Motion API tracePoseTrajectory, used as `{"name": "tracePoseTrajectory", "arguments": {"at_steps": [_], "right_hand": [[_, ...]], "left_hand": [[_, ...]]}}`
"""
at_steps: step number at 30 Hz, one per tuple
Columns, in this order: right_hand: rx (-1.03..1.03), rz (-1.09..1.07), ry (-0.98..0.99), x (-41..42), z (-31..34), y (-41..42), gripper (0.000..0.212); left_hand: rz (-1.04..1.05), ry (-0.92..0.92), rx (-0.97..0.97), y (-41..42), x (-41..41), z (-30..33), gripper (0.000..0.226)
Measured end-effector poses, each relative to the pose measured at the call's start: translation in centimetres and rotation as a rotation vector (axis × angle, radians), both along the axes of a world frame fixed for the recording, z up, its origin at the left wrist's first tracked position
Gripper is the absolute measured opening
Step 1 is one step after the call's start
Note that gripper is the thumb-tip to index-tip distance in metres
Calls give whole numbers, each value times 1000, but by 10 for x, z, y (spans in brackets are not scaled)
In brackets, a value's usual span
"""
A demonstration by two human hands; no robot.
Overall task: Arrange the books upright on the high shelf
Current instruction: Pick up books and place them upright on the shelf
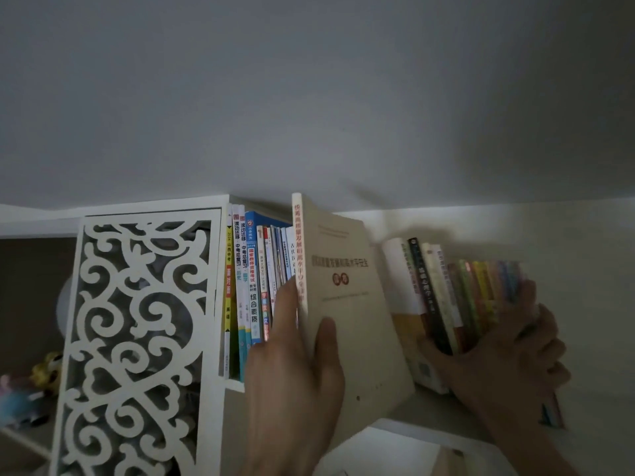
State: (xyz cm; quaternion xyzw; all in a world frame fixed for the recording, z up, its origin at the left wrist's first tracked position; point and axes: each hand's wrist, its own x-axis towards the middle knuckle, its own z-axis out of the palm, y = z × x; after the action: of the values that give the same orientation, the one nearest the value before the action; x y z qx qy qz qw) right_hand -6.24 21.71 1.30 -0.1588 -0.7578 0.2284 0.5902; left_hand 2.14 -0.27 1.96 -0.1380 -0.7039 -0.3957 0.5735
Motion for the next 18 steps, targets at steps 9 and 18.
{"name": "tracePoseTrajectory", "arguments": {"at_steps": [9, 18], "right_hand": [[-45, 29, -52, 3, 6, 32, 164], [-25, 43, -22, 10, 11, -15, 157]], "left_hand": [[15, -176, -54, 37, -61, 34, 42], [176, -81, -196, 77, -99, -15, 75]]}}
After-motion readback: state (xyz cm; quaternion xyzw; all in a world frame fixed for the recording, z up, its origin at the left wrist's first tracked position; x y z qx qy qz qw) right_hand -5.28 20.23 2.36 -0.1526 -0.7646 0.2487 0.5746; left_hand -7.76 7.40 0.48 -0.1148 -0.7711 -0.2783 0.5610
